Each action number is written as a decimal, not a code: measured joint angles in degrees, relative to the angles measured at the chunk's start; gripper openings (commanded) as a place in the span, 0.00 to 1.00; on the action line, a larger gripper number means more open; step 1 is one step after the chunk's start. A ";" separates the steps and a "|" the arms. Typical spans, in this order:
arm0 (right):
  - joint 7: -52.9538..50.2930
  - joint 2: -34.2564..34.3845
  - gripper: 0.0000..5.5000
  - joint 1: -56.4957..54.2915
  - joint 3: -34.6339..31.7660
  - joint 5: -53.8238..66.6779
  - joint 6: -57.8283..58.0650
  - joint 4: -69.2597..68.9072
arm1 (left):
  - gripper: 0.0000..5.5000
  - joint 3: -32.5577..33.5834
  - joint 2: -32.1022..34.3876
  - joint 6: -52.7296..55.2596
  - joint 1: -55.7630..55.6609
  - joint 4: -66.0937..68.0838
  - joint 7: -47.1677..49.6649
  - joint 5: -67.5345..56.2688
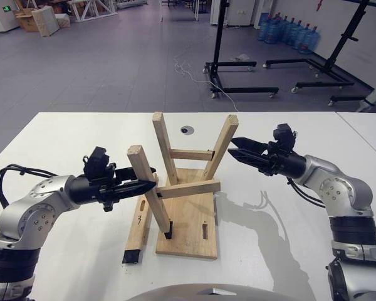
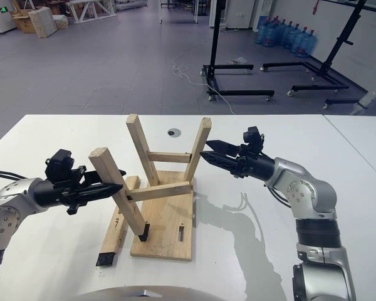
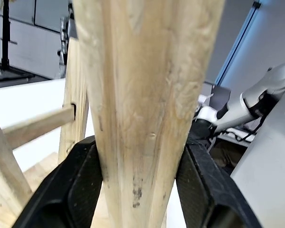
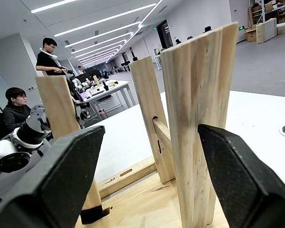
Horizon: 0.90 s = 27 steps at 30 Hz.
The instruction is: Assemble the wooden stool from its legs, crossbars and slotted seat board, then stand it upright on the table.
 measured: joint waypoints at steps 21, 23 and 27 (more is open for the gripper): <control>-3.44 4.56 0.66 4.34 0.72 0.12 -0.64 -2.90 | 0.37 -5.83 1.84 -6.16 -4.97 2.05 -2.89 7.86; -3.68 4.68 0.66 4.37 0.60 0.32 -0.61 -3.40 | 0.37 -5.62 1.88 -6.94 -4.65 1.71 -2.34 8.64; -4.11 4.95 0.66 4.62 0.41 0.46 -0.61 -3.57 | 0.37 -4.90 2.18 -9.32 -1.49 -2.43 -0.95 9.57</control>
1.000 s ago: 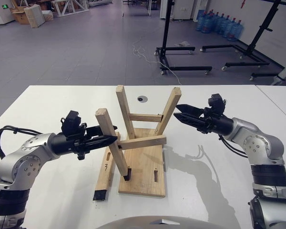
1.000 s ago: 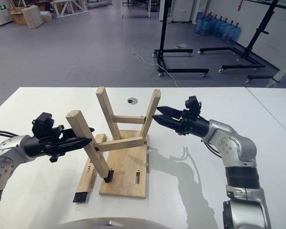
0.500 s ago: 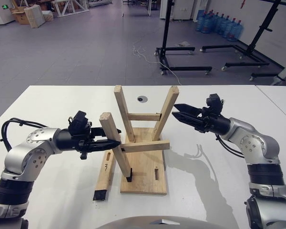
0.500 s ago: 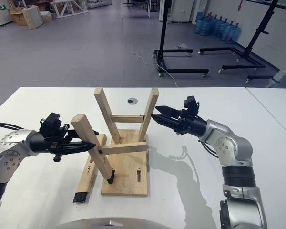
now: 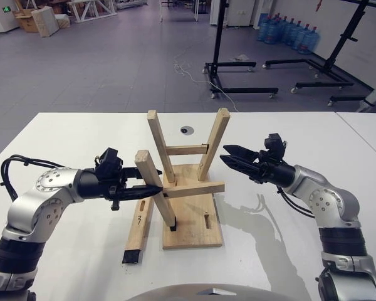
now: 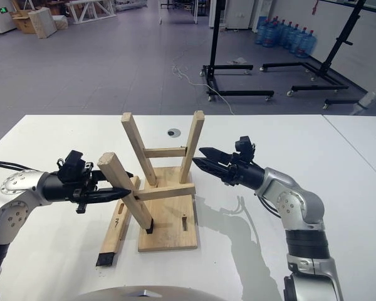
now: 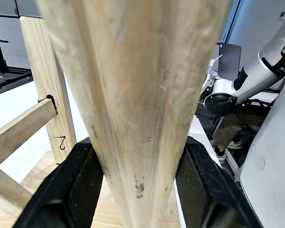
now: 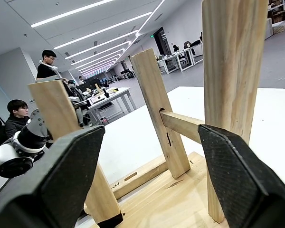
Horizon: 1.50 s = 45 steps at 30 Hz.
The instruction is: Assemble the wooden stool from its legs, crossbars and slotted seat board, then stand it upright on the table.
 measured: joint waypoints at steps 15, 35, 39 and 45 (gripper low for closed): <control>-1.30 -0.84 0.66 2.32 -0.95 2.95 3.33 -2.73 | 0.37 -2.12 5.05 -7.83 13.04 -16.63 9.23 9.11; -7.66 0.74 0.66 6.05 -1.81 0.03 -0.48 -5.44 | 0.69 -0.74 1.24 2.14 24.53 -17.97 32.17 21.80; -23.83 8.12 0.66 9.34 -3.29 -6.53 -6.35 -10.15 | 0.69 -4.32 -7.68 10.17 22.66 -17.77 46.00 27.12; -51.66 16.98 0.66 14.16 -0.61 -31.21 -18.08 -10.64 | 0.69 -10.78 -16.20 14.00 24.38 -15.64 54.41 31.87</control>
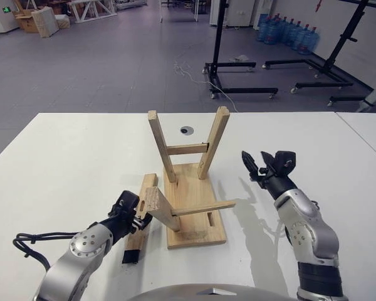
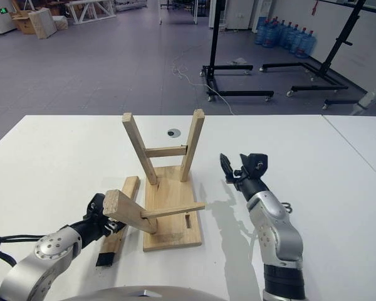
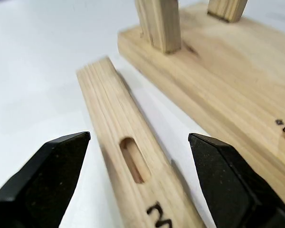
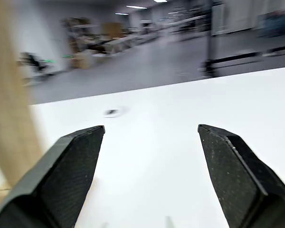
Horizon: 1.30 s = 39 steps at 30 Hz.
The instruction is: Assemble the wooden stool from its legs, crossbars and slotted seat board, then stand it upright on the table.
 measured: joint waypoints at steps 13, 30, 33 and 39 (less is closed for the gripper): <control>-31.07 -16.02 0.66 -1.78 18.23 -58.66 -32.28 13.41 | 0.69 4.00 2.03 3.21 -2.76 4.94 -3.41 0.96; -34.49 -15.53 0.66 -6.95 19.16 -54.46 -38.63 23.61 | 0.41 8.65 -0.75 -9.36 -2.29 13.22 -9.28 -2.49; -25.19 -10.75 0.66 -6.91 15.75 -38.93 -37.10 24.19 | 0.37 9.36 -0.78 -9.80 -2.25 13.55 -9.78 -2.88; 2.96 -5.37 0.66 -6.21 9.67 -2.26 -19.85 17.39 | 0.37 13.96 -1.94 -18.93 -1.05 14.50 -14.47 -6.66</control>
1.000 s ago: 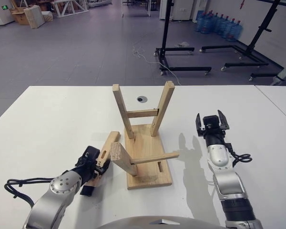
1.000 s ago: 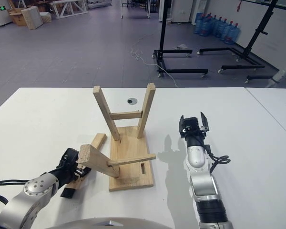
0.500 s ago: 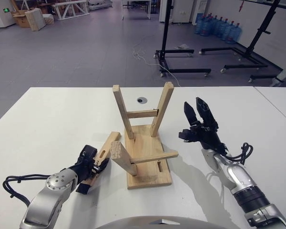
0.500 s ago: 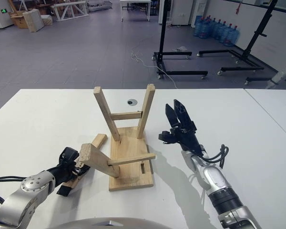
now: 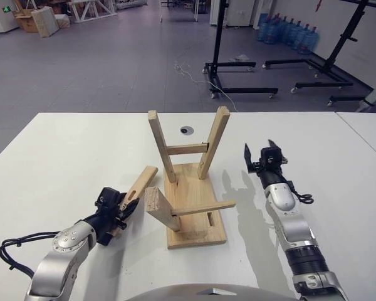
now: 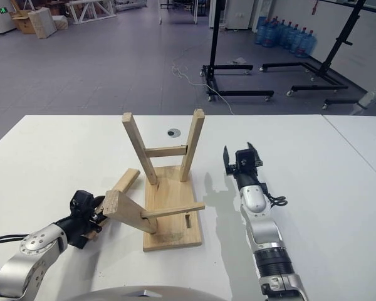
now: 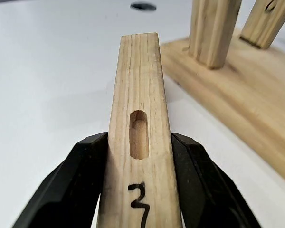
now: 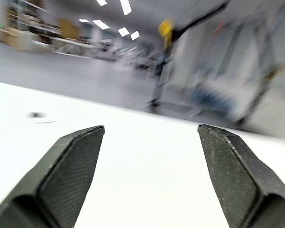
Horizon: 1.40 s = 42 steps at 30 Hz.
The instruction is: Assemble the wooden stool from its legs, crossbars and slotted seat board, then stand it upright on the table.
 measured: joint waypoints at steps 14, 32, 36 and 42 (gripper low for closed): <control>30.28 -3.90 0.66 2.27 -7.36 45.11 30.57 -18.58 | 0.37 16.42 4.41 1.00 -7.31 -17.29 -10.97 -42.53; 39.24 3.39 0.66 -10.06 -2.96 53.94 39.34 -11.76 | 0.37 -0.12 11.64 14.28 -25.80 2.96 -29.30 -40.99; 39.31 5.49 0.66 -12.10 -1.79 54.04 40.54 -10.39 | 0.37 -1.42 10.57 14.56 -26.62 2.38 -29.44 -40.02; 40.01 6.44 0.49 -12.44 -0.84 55.41 43.65 -10.69 | 0.37 -1.21 8.82 14.24 -26.92 0.80 -29.03 -39.07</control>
